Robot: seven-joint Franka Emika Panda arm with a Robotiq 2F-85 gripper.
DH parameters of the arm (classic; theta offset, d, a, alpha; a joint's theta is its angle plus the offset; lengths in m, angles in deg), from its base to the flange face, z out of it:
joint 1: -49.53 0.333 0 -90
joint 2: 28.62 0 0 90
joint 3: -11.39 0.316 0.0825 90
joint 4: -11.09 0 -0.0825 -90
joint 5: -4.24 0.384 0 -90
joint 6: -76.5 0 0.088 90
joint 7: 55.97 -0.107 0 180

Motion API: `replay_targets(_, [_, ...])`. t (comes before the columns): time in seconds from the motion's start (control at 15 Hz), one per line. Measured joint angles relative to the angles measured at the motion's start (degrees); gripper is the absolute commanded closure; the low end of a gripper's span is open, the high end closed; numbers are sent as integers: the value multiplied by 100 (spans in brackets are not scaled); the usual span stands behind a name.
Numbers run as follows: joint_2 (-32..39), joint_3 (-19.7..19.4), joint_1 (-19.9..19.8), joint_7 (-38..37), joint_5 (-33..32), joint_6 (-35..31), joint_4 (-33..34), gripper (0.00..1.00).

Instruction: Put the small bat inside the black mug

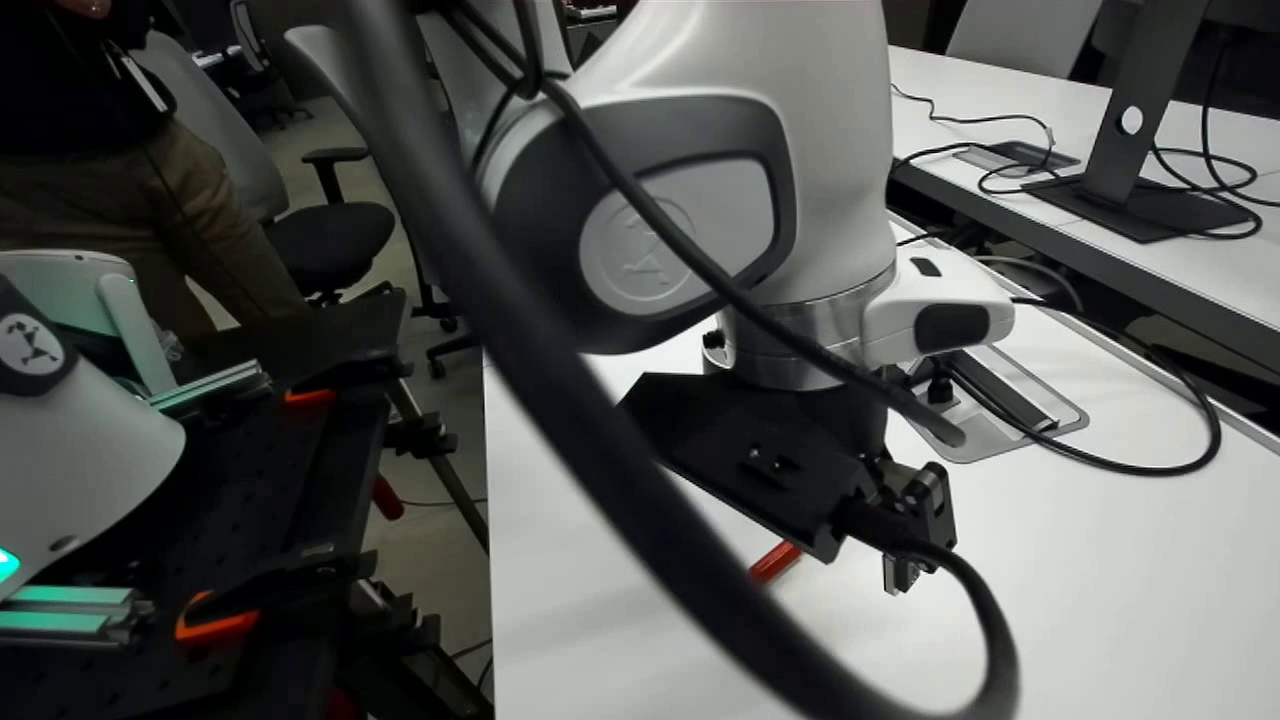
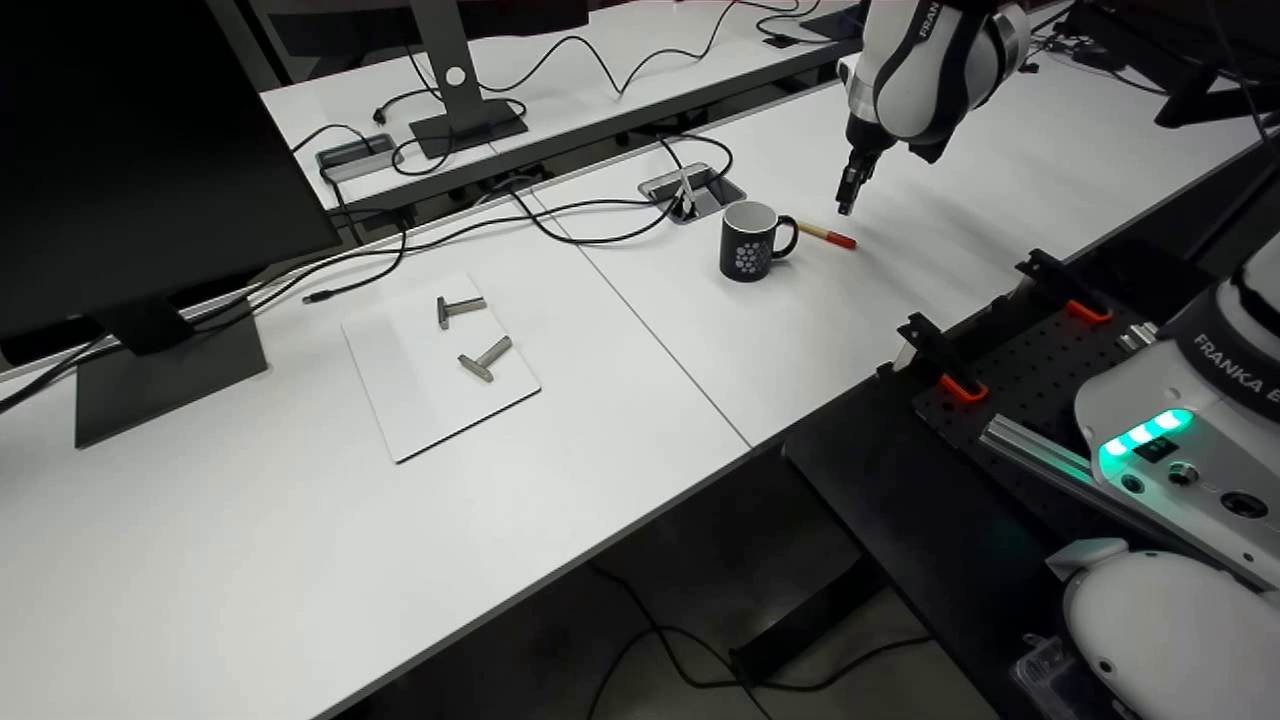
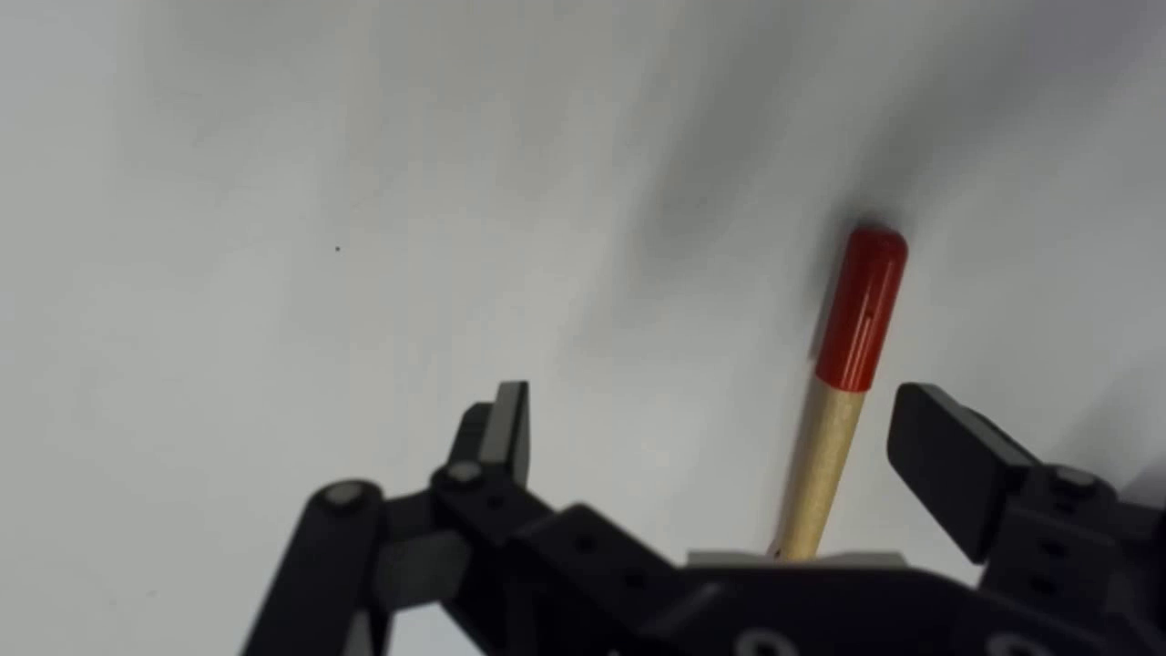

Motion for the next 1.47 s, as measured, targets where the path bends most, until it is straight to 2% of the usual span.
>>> replay_targets(0.33, [64,141,-47,739,-109,34,41,0])
replay_targets(0.67, [-43,380,-22,843,-100,333,98,0])
replay_targets(1.13, [-59,1380,-800,905,350,1244,589,0])
replay_targets(1.47, [63,1632,-977,1001,714,1808,1020,0])
